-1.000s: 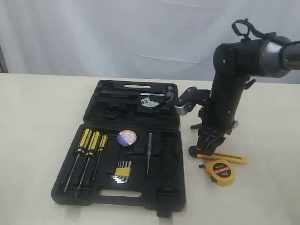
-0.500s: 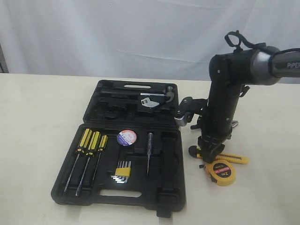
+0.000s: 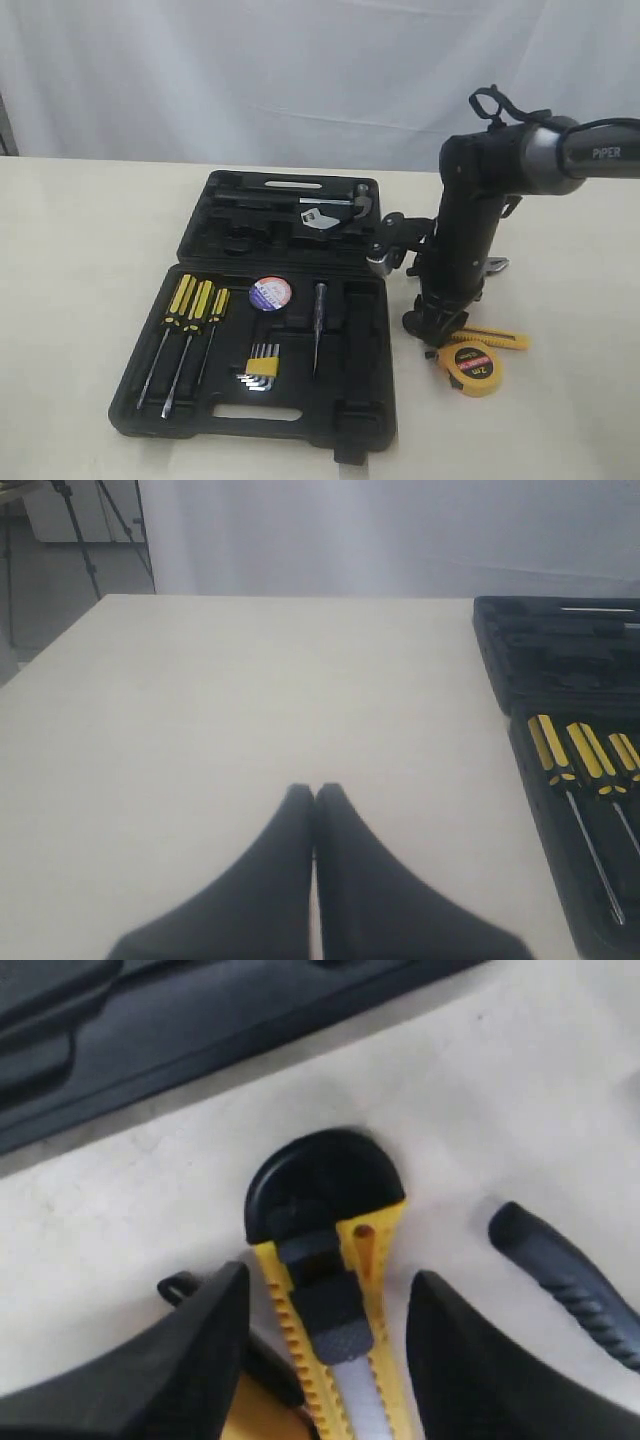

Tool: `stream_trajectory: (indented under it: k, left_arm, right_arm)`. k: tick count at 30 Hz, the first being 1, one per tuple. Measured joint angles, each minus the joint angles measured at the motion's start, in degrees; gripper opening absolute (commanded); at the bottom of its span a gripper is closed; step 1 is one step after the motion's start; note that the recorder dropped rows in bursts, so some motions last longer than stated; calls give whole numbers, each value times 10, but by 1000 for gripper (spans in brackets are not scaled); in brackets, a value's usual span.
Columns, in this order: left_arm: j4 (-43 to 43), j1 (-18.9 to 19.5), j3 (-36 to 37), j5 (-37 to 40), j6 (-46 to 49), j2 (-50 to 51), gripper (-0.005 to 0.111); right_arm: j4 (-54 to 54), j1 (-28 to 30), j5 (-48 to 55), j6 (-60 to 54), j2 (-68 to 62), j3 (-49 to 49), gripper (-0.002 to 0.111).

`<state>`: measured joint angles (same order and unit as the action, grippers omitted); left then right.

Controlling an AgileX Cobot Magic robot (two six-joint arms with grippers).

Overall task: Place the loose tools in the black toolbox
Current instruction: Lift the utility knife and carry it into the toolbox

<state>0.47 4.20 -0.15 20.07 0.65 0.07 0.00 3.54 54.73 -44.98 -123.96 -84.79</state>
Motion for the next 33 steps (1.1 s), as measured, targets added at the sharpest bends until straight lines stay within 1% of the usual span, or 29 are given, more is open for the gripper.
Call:
stream_trajectory:
  k: [6,9,11,14,16,20,23,24,26,28,31,33]
  left_arm:
    - [0,0,0,0,0,0,0]
    - [0,0,0,0,0,0,0]
    - [0,0,0,0,0,0,0]
    - [0,0,0,0,0,0,0]
    - [0,0,0,0,0,0,0]
    - [0,0,0,0,0,0,0]
    - [0,0,0,0,0,0,0]
    - [0,0,0,0,0,0,0]
    - [0,0,0,0,0,0,0]
    - [0,0,0,0,0,0,0]
    - [0,0,0,0,0,0,0]
    - [0,0,0,0,0,0,0]
  right_arm:
    - [0,2,-3,0,-8,0,48]
    - [0,13,-3,0,-9,0,48]
    - [14,34,-3,1,-10,0,48]
    - [67,70,12,-16,-10,0,48]
    - [80,79,26,-30,-10,0,48]
    - [81,80,33,-32,-10,0,48]
    - [60,80,35,-23,-10,0,47]
    - [50,80,36,-15,-10,0,43]
    - [39,80,37,-6,-10,0,26]
    - [32,80,39,-2,-11,0,15]
    - [14,78,50,2,-11,0,7]
    - [0,73,54,9,-11,0,4]
